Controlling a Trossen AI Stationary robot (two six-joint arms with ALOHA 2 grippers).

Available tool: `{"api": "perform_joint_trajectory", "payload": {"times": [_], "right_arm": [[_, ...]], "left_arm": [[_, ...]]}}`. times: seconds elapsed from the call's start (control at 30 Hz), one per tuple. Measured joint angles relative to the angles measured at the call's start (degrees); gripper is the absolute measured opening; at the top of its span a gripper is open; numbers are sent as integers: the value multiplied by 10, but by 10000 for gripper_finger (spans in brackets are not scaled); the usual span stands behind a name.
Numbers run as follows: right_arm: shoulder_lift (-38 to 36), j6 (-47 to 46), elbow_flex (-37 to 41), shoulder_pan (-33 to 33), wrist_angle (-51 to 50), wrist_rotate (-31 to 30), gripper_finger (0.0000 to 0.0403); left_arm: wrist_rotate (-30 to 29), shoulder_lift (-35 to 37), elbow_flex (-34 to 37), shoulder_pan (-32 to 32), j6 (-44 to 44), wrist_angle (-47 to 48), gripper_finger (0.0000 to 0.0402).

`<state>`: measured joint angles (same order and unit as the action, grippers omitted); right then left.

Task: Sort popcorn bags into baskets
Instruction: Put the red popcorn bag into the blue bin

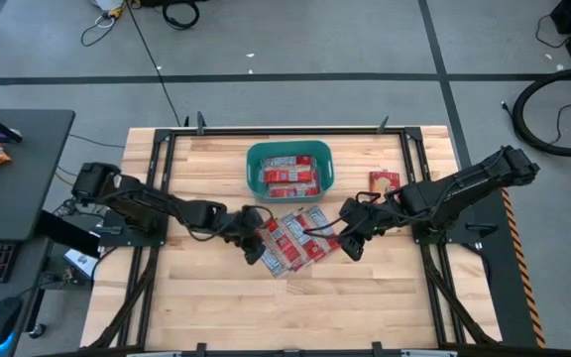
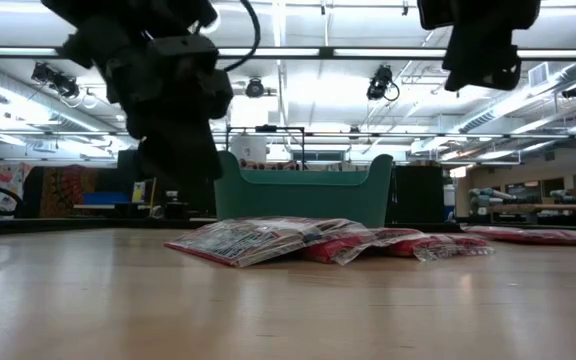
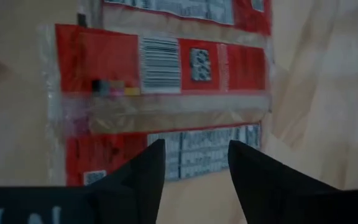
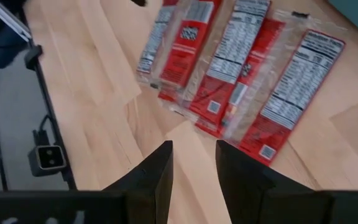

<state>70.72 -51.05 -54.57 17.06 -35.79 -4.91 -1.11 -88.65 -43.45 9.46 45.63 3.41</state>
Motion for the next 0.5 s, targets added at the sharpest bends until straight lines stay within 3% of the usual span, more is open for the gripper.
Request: {"api": "perform_joint_trajectory", "payload": {"times": [0.2, 0.5], "right_arm": [[0, -9, 0, 0, 18, -1, 126], [0, -32, 0, 2, 34, -2, 126]], "left_arm": [[25, -22, -96, 1, -96, 97, 157], [34, -171, -292, -4, -381, 243, 156]]}}
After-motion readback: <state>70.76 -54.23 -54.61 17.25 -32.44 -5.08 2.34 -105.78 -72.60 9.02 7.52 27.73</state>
